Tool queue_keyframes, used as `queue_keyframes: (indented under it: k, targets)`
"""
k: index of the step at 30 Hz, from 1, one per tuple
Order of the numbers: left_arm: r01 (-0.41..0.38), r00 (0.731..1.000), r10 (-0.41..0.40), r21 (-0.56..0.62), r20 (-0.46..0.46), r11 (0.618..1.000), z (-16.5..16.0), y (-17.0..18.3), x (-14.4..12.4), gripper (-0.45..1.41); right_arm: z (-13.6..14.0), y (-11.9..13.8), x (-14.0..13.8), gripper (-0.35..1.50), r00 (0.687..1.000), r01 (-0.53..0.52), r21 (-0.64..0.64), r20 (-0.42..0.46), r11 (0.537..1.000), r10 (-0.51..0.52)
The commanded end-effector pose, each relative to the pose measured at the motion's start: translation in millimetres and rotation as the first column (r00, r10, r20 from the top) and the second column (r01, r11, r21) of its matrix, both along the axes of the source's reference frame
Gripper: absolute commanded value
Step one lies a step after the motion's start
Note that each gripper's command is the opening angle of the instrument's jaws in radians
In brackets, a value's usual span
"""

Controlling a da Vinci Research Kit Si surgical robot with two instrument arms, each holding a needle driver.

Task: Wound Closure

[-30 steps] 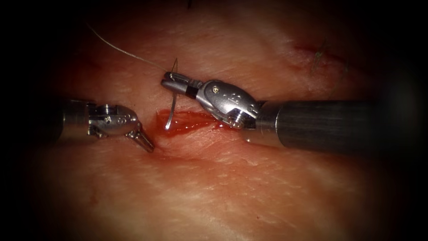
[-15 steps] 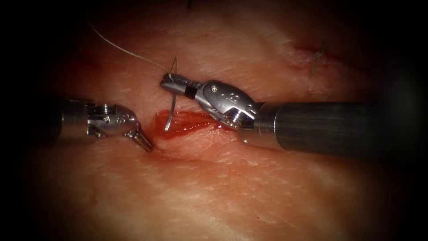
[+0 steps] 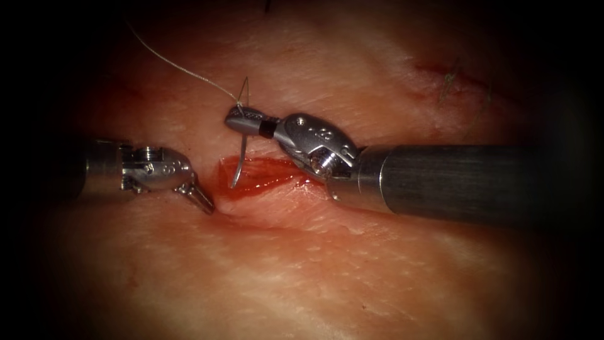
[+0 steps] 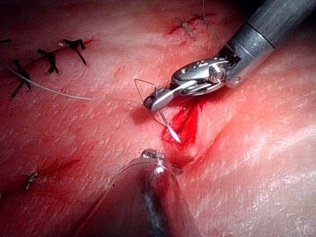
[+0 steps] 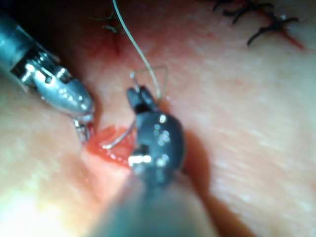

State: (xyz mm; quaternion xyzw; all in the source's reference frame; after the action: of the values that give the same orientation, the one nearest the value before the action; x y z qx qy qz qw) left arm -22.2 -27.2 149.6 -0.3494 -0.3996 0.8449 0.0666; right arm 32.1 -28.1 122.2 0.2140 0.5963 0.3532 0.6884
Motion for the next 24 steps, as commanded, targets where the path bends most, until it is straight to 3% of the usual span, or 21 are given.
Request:
queue_keyframes:
  k: [1, 18, 22, 24]
  targets:
    - [-0.001, 1.0, 0.001, 0.002, 0.001, 1.0, 0.6, -0.4, -0.6, -0.45, 0.7, -0.4, 0.8, -0.35, 1.0, 0.003, 0.0, -0.003, 1.0, -0.003]
    - [-0.001, 1.0, 0.001, 0.002, 0.001, 1.0, 0.6, -0.4, -0.5, -0.45, 0.0, -2.3, 1.6, -0.35, 0.999, 0.021, 0.24, -0.042, 0.971, -0.012]
    - [-0.001, 1.0, 0.001, 0.002, 0.001, 1.0, 0.6, -0.4, -0.5, -0.45, -0.4, -2.1, 1.6, -0.35, 0.999, 0.012, 0.333, -0.049, 0.943, 0.005]
    - [-0.002, 1.0, 0.002, 0.002, 0.002, 1.0, 0.6, -0.4, -0.4, -0.45, -0.7, -1.6, 1.6, -0.35, 0.998, -0.021, 0.438, -0.043, 0.899, 0.045]
